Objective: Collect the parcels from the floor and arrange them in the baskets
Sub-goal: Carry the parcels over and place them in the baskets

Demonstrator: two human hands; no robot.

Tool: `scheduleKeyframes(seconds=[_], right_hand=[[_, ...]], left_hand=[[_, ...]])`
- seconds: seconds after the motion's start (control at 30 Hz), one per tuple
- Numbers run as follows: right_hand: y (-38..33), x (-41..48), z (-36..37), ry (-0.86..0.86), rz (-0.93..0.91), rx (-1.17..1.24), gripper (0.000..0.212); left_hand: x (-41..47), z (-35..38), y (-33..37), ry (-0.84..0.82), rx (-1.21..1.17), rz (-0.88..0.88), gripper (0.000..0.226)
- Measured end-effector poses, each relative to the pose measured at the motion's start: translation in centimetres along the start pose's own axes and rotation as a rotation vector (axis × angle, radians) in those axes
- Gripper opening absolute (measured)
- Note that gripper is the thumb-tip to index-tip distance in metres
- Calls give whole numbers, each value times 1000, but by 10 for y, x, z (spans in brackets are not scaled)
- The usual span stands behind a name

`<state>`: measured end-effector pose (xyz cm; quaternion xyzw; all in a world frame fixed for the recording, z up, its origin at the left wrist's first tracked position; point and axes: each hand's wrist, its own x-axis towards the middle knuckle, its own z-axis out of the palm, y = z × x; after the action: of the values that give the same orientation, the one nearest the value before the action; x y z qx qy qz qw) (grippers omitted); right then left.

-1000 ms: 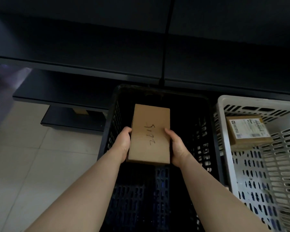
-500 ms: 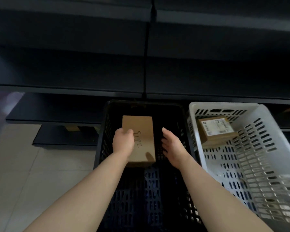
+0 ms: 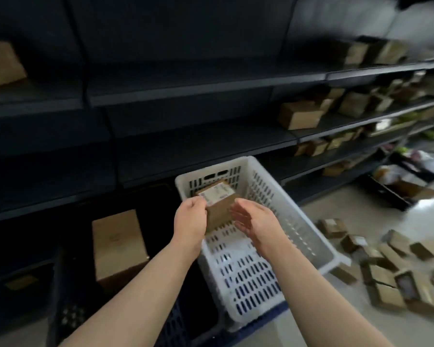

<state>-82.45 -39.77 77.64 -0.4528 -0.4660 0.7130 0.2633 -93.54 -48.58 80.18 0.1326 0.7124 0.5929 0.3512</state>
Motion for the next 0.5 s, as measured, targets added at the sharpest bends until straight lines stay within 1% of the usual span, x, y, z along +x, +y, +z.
scheduleKeyframes(seconds=[0.13,0.27,0.37,0.5], right_hand=[[-25,-40,-106,113,-49,57,16],[-36,-88,-229,254,-95,66,22],[-33,-125,-320,381,-105,56,23],[-24,-173,-428,529,-108,104,17]], left_hand=[[-49,95,3,-138,64,36,18],[-112,200,-11,-292,91,40,19],[-163,282,-30,-408,110,43,23],[-221,378,-59,-520,125,-11,15]])
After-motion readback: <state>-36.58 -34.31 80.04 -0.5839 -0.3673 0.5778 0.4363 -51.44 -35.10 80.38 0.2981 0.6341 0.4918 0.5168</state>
